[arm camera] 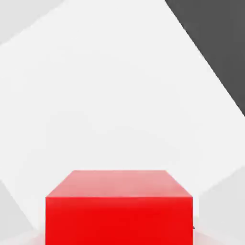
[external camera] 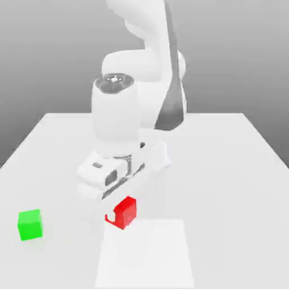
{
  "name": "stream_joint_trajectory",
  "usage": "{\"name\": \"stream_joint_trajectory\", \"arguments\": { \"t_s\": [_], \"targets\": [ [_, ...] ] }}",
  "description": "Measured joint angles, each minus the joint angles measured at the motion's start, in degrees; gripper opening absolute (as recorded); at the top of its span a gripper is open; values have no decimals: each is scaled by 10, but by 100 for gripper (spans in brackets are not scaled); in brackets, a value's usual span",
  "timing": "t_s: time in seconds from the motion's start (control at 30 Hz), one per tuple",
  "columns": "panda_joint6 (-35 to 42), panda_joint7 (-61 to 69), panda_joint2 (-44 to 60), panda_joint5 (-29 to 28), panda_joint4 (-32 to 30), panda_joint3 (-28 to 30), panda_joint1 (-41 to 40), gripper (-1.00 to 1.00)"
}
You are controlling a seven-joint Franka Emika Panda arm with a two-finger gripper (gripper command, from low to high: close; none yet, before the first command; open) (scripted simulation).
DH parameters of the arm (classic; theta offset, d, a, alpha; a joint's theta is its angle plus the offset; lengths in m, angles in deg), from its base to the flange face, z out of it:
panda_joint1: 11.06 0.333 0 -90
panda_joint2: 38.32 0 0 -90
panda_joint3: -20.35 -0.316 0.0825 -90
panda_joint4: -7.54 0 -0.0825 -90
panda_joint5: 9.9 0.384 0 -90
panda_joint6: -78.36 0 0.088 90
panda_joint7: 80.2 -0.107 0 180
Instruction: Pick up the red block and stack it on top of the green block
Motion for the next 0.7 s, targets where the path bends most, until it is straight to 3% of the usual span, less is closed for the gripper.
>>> {"name": "stream_joint_trajectory", "arguments": {
  "t_s": [0.2,0.37,0.57,0.6,0.7],
  "targets": [
    [42,-43,12,21,55,82,-145,-100],
    [15,-14,51,70,67,63,-144,-100],
    [-34,59,122,171,72,7,-181,-100],
    [-42,72,134,190,72,-6,-191,100],
    [-42,72,134,190,72,-6,-191,100]
  ]
}}
